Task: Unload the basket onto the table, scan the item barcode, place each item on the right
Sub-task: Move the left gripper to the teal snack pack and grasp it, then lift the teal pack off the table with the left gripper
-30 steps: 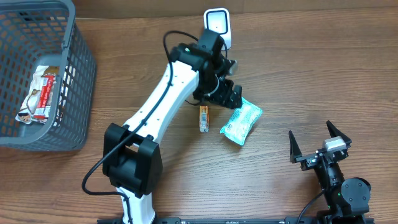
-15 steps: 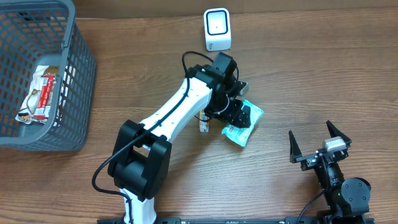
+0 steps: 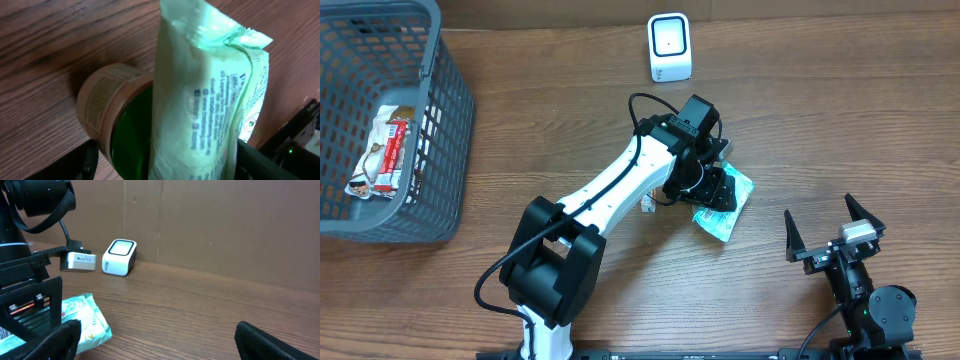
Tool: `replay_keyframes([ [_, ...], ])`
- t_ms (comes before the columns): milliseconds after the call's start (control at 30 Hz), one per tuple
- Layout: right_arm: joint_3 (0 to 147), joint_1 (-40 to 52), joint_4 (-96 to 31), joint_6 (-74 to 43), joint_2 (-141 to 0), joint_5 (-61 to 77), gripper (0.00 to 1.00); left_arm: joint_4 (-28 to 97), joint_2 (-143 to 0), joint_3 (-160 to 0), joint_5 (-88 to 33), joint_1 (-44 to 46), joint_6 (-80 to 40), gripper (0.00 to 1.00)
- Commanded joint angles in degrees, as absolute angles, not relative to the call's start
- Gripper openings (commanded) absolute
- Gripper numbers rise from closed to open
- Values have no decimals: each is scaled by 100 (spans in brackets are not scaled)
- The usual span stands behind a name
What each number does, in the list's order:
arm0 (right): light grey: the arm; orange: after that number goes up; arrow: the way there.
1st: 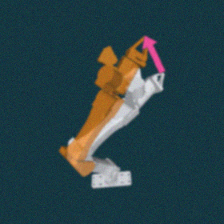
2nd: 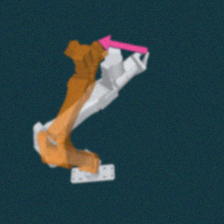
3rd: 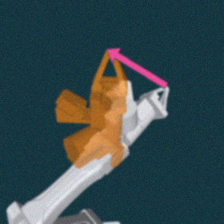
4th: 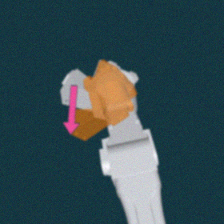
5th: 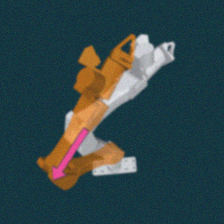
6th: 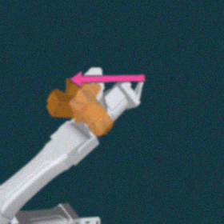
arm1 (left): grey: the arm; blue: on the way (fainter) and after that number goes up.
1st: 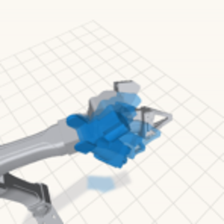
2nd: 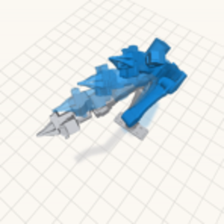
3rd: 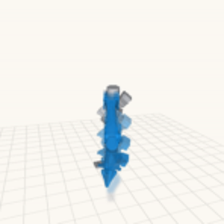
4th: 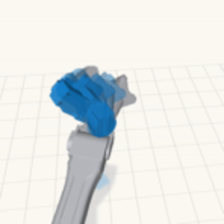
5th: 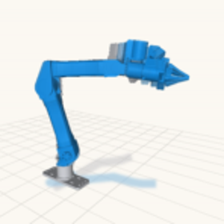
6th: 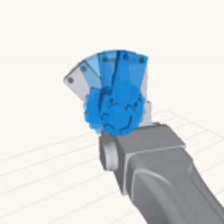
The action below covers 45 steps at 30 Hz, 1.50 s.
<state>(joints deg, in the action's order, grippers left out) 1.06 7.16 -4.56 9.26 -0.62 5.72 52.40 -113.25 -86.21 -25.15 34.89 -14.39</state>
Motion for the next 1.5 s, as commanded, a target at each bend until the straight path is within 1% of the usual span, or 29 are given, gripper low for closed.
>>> replay_keyframes([
  [0,47,701,-438,945,-23,567,100,5245,-11314,-8523,-1984,3518,-1772,71],
  [167,47,701,-438,945,-23,567,100,5242,-11314,-8521,-1942,3524,-2191,67],
  [433,47,701,-438,945,-23,567,100,5221,-11314,-8517,-1737,3546,-3083,64],
  [633,47,701,-438,945,-23,567,100,5015,-11314,-8324,-1745,3634,-3527,59],
  [767,47,701,-438,945,-23,567,100,4779,-11314,-8068,-1765,3706,-3605,56],
  [1000,47,701,-438,945,-23,567,100,4674,-11314,-7944,-1761,3732,-3603,56],
  [1067,47,701,-438,945,-23,567,100,4493,-11314,-7889,-1857,3756,-3642,54],
  [1467,47,701,-438,947,-23,567,100,3684,-11314,-7730,-2344,3992,-3931,55],
])
